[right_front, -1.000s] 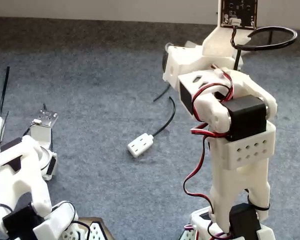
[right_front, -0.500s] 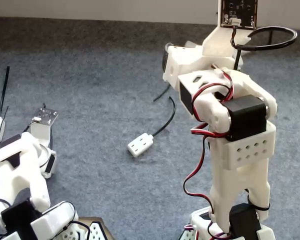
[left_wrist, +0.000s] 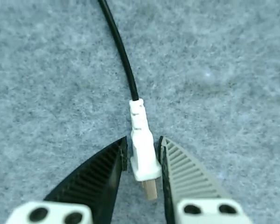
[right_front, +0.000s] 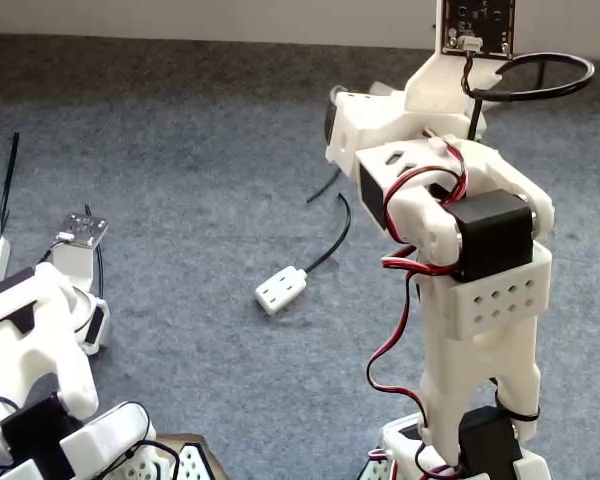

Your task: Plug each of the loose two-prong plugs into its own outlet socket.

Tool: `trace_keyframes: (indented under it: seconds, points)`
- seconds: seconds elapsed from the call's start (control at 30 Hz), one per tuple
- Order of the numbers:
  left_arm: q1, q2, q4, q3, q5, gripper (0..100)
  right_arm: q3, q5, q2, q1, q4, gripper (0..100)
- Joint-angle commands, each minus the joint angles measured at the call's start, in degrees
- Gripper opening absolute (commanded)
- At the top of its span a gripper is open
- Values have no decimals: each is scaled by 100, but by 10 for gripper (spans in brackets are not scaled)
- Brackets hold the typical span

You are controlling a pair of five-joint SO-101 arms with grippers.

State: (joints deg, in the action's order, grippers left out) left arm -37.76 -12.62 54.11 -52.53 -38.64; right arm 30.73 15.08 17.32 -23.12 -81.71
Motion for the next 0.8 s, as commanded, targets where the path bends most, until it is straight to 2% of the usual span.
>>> trace_keyframes:
  seconds: [0.0, 0.2, 0.37, 0.77]
  points:
    - [154, -40, -141, 347, 9, 109, 154, -70, 163, -57, 110, 250]
    - [171, -31, -141, 567, 510, 111, 154, -70, 163, -57, 110, 250]
    - [321, 22, -105, 514, 519, 109, 154, -70, 163, -57, 110, 250]
    - [92, 699, 220, 567, 492, 108, 154, -70, 163, -57, 119, 250]
